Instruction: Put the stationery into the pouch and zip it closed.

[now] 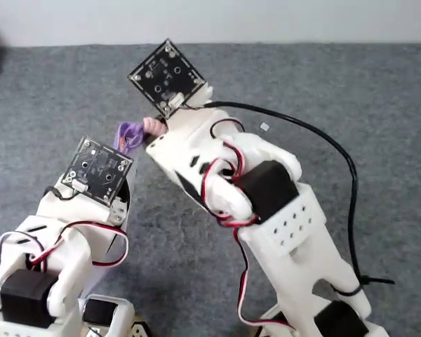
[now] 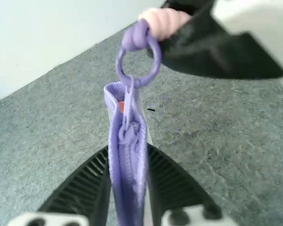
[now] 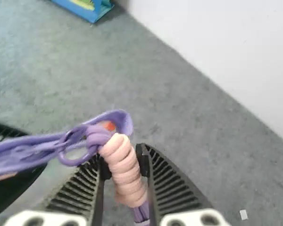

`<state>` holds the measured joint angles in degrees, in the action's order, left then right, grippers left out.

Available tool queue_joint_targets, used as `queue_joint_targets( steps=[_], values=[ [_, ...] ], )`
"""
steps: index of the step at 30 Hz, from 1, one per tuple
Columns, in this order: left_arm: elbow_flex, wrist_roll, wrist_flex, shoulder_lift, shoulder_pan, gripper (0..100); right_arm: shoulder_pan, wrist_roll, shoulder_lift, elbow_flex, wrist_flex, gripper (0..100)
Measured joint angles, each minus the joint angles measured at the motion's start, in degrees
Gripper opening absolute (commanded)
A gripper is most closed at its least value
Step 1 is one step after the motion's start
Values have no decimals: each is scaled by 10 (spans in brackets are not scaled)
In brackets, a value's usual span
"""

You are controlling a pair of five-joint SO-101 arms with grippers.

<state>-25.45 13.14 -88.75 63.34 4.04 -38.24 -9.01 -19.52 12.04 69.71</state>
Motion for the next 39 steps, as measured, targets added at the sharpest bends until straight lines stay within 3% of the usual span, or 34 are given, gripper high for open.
queue_joint_targets(
  steps=[21,39],
  values=[
    [94,-57,-25,-3,1,9,21,0,55,2,-75,7],
    [172,-60,-69,-4,1,9,66,-1,112,2,-141,7]
  ],
)
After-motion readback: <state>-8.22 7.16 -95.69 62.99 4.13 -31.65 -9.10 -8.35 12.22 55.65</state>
